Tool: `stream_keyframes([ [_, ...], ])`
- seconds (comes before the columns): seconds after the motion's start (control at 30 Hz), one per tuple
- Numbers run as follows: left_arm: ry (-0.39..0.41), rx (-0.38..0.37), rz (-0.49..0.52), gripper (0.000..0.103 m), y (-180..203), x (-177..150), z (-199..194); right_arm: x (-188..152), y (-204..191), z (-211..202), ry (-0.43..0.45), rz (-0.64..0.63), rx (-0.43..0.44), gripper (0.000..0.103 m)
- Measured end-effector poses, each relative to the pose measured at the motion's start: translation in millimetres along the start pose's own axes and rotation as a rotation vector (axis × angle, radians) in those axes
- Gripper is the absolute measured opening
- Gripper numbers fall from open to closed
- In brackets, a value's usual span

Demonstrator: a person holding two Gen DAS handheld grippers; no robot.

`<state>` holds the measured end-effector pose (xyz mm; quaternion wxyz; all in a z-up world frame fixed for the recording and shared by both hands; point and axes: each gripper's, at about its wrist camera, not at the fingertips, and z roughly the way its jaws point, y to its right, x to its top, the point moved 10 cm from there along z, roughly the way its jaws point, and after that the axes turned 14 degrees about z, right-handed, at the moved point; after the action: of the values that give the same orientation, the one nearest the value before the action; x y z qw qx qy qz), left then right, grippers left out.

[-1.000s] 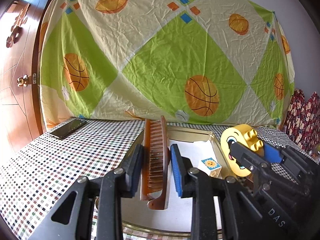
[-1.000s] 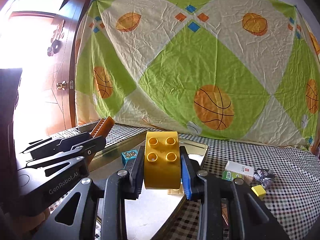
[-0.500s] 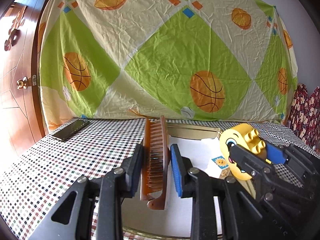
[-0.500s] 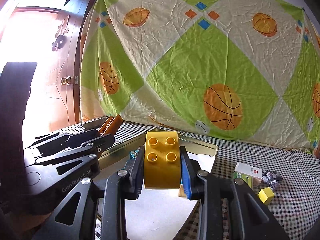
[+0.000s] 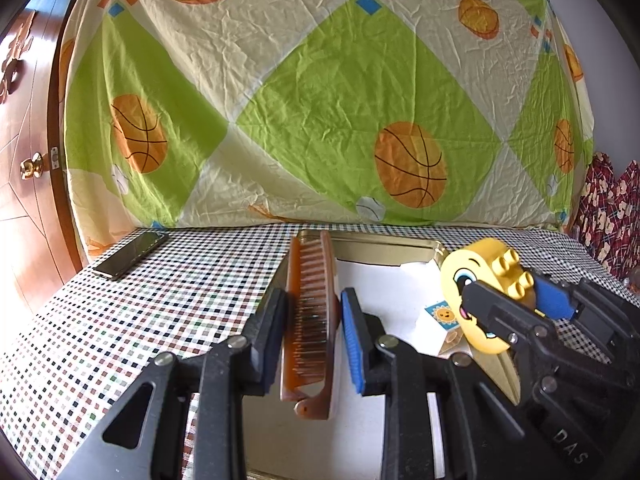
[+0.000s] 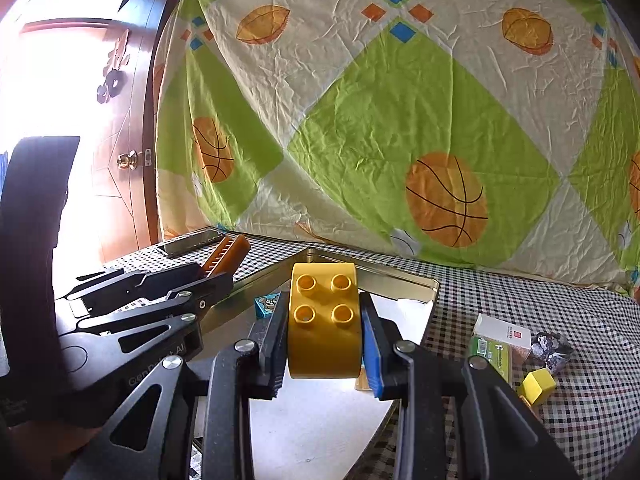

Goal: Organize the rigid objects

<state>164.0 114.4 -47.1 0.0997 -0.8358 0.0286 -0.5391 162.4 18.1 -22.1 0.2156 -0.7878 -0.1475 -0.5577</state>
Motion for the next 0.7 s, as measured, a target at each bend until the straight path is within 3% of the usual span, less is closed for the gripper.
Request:
stream_keyframes([
  [0.43, -0.087, -0.063, 0.049, 0.026, 10, 2, 21, 9, 12, 16, -0.050, 0.025, -0.006, 0.034],
  [0.7, -0.154, -0.117, 0.071, 0.026, 20, -3, 34, 11, 26, 36, -0.133, 0.062, -0.001, 0.034],
])
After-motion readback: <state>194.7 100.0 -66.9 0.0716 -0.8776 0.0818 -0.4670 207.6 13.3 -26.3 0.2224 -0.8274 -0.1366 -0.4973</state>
